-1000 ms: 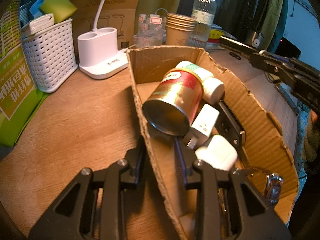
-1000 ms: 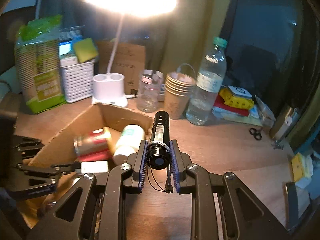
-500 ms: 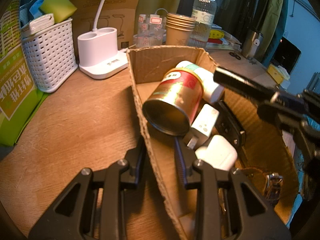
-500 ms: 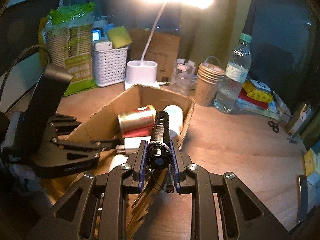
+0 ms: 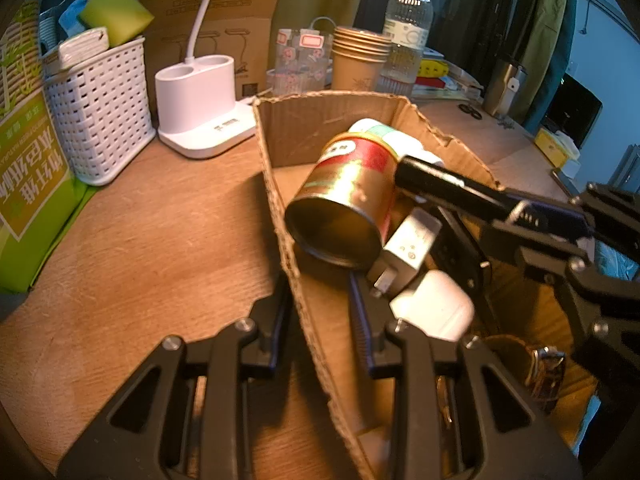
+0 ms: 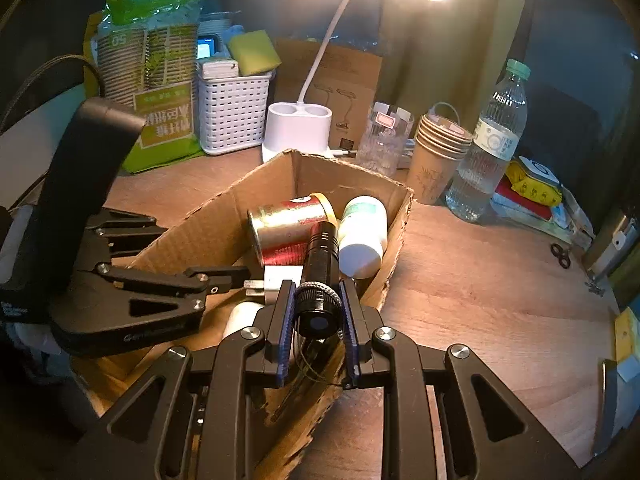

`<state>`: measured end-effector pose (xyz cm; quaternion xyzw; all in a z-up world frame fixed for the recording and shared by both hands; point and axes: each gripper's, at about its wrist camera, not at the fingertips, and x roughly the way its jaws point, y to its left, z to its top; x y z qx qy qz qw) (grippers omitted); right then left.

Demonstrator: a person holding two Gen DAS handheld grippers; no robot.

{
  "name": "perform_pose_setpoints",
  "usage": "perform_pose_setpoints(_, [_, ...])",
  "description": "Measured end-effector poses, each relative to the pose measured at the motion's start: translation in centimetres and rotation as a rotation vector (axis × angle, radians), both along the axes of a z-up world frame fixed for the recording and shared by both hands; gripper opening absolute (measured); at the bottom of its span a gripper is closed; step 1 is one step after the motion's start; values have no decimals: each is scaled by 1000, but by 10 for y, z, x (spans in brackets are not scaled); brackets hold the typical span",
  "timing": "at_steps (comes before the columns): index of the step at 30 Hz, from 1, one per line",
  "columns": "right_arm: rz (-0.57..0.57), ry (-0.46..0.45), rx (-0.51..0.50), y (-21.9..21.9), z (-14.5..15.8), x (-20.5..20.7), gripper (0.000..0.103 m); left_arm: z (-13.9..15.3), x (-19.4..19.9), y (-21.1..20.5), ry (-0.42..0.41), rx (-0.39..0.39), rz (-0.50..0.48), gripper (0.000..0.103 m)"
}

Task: Organize rigid objects
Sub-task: 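Carry the black flashlight with the right tool and release it in the box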

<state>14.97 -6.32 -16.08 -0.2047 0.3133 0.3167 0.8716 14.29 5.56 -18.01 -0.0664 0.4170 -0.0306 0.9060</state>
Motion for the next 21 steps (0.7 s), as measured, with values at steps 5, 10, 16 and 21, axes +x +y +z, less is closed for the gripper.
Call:
perform_pose_setpoints(5, [2,-5,-7,6,1,7,23,0,0,0,0,0,0,30])
perform_pose_setpoints(10, [17,7,-27,15,-6,8,23,0,0,0,0,0,0,30])
perform_pose_setpoints(16, [20,14,-28,15,-7,5,23,0,0,0,0,0,0,30])
perform_pose_setpoints(21, [5,16,-45,11,-8,-1,23,0,0,0,0,0,1,30])
